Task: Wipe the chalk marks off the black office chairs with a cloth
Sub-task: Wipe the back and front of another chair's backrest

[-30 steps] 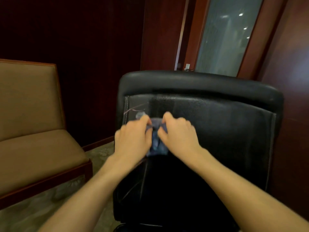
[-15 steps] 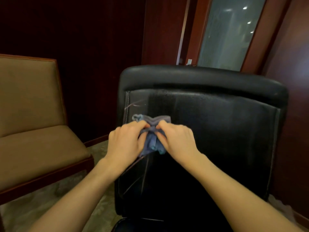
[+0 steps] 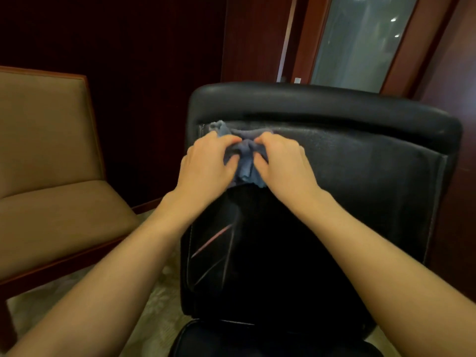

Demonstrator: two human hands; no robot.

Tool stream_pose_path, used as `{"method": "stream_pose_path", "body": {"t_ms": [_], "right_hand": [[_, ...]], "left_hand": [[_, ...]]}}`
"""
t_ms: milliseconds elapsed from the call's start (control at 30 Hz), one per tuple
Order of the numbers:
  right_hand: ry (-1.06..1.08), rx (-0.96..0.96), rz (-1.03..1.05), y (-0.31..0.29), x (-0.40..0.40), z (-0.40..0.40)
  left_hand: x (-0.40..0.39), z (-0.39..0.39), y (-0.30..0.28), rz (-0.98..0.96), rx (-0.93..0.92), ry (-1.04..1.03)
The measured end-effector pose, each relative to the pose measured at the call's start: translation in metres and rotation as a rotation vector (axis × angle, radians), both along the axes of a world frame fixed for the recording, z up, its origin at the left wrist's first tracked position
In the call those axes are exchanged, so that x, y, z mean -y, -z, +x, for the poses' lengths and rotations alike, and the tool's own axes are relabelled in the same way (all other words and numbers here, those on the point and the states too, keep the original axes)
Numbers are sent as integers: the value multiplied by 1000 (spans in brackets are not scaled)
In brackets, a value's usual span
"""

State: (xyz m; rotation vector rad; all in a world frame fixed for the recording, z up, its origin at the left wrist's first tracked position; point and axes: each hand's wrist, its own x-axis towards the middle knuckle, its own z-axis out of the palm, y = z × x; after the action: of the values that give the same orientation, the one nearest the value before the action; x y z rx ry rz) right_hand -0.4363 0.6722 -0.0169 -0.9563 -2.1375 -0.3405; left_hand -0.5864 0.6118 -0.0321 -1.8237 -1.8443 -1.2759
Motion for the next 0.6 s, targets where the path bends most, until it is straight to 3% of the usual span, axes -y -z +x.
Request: {"method": "stream_pose_path", "body": {"t_ms": [200, 300, 433, 500, 600], "right_hand": [[-17, 12, 13, 61, 22, -3], [-24, 12, -93, 103, 41, 6], [-30, 237, -217, 170, 67, 24], [-45, 282, -305, 175, 71, 26], [-78, 164, -307, 146, 62, 23]], "left_hand": [[25, 14, 56, -16, 7, -7], [45, 25, 94, -101, -13, -72], [79, 35, 164, -336, -9, -74], [83, 35, 176, -381, 12, -77], [69, 30, 149, -257, 26, -100]]}}
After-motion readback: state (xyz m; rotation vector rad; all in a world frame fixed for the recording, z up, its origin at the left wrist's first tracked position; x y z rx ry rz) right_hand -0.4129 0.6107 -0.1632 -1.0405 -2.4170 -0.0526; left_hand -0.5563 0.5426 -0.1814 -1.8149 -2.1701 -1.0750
